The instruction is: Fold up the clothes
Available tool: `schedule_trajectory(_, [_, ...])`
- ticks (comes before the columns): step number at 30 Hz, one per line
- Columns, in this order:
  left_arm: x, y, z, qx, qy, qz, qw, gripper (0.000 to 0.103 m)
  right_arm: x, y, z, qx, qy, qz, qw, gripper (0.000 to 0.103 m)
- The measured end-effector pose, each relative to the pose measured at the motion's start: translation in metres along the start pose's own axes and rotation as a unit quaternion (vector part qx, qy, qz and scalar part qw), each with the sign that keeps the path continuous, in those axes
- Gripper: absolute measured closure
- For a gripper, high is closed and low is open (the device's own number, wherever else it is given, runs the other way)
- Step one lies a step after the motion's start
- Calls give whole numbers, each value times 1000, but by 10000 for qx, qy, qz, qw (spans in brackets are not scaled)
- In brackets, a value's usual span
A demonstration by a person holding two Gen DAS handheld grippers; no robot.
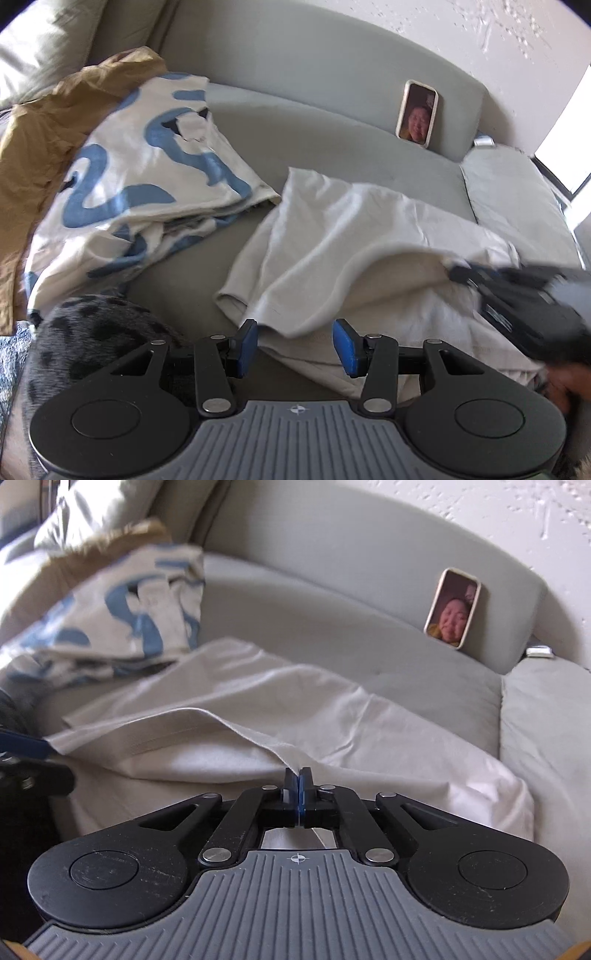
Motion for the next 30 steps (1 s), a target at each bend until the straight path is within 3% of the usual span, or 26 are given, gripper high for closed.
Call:
schedule_trajectory(4, [9,-9,10,218,-180,-226,9993,59,-21,-28,6,198,-449,194,9986,103])
schedule_trajectory(9, [15,-13,21,413,-427,-281,9978,58,-65,-29,26,200,-1207,685,9901,103])
schedule_trajectory(11, [18,-11,24,433,-442,-208,9979,55,-67,-32,27,191,-1203,700,9901,92])
schedule_trajectory(12, [19,-9,25,423,-450,-156,9980,55,-65,-35,26,266,-1084,752,9909,87])
schedule_trajectory(13, [20,-7,26,406,-475,-108,9980,55,-64,-41,22,380,-882,745,9926,70])
schedule_trajectory(14, [22,-5,27,378,-515,-66,9979,55,-62,-47,17,511,-623,698,9943,61])
schedule_trajectory(16, [25,-1,29,229,-675,-28,9975,56,-60,-61,5,757,-52,602,9953,60])
schedule_trajectory(20, [32,17,34,26,-972,265,9949,83,-64,-86,-31,1062,1357,356,9844,60])
schedule_trajectory(24, [40,37,36,101,-945,448,9945,85,-74,-100,-56,1207,2355,129,9643,60])
schedule_trajectory(30, [62,64,29,-178,-969,444,9941,85,-83,-101,-63,1160,2793,47,9532,60])
Point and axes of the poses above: each gripper's, at about its wrist camera, not at the fingertips, and y roughly the way its jaws point, z to its left, x to its top, the point moved 5 cm from there along y, roughly the way its jaws point, and after that the axes turned 2 degrees about -z, right-handed, at the moved point
